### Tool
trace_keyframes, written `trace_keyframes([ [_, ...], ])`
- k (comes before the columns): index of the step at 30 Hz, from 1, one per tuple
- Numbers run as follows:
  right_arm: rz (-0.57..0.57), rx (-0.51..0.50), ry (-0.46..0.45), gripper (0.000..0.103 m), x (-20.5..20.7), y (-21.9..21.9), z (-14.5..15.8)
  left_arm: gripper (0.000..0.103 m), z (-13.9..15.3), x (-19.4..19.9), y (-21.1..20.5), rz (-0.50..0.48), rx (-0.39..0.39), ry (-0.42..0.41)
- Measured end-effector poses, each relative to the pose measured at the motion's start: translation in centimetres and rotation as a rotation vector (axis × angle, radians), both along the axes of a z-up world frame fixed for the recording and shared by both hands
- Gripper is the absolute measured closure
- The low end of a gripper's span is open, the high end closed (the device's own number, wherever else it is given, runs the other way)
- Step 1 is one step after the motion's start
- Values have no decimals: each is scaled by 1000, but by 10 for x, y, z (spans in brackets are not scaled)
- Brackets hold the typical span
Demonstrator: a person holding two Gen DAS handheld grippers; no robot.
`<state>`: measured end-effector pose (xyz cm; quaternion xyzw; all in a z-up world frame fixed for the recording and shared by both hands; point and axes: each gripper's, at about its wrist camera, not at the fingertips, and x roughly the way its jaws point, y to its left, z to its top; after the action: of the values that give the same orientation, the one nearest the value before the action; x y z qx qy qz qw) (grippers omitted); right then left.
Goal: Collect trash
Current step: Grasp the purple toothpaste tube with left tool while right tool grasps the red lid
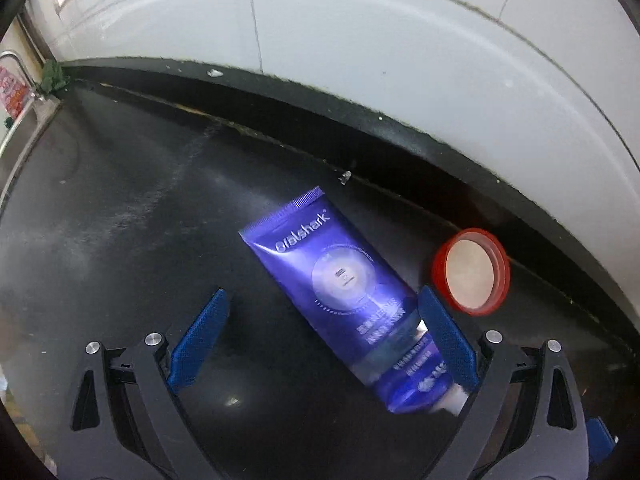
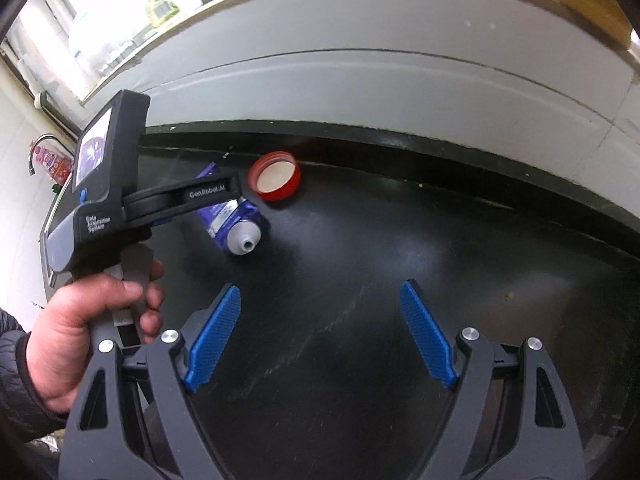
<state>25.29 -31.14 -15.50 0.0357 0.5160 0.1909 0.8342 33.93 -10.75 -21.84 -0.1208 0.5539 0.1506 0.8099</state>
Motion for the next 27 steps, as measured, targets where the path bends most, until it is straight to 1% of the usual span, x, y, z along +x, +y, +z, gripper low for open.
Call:
trace_keyframes([
  [1,3,-3,0,24,4,1,-2,8,-3,2,-1,-5,3,3],
  [3,8,-4,1,24,14,3,-7,6,-8,2,-5,-54,65,24],
  [5,13,-4,0,24,22,4,-11,6,-8,-6,-1,-90,65,14],
  [10,55,-10,-14,24,46,31,-25,7,-7,-32,20,-183,57,22],
  [12,78,-23,-24,24,55,47,-31,11,-5,-46,29,-228,58,13],
  [14,102,-41,-37,24,63,64,-36,25,-2,-57,33,-276,66,-6],
  [15,106,-51,-42,24,65,69,-38,28,-2,-60,36,-292,67,-14],
  [17,111,-94,-67,23,70,82,-40,42,0,-68,39,-312,64,-24],
  [20,115,-133,-92,24,74,92,-42,48,3,-79,42,-334,44,-32],
  [21,115,-149,-105,31,73,95,-40,49,6,-74,44,-338,33,-31],
  [22,122,-157,-117,43,72,97,-39,50,6,-78,43,-346,23,-31],
  [23,124,-162,-124,53,72,98,-38,51,7,-82,40,-365,19,-28],
  [27,114,-163,-109,54,70,99,-35,51,14,-91,35,-416,11,-40],
])
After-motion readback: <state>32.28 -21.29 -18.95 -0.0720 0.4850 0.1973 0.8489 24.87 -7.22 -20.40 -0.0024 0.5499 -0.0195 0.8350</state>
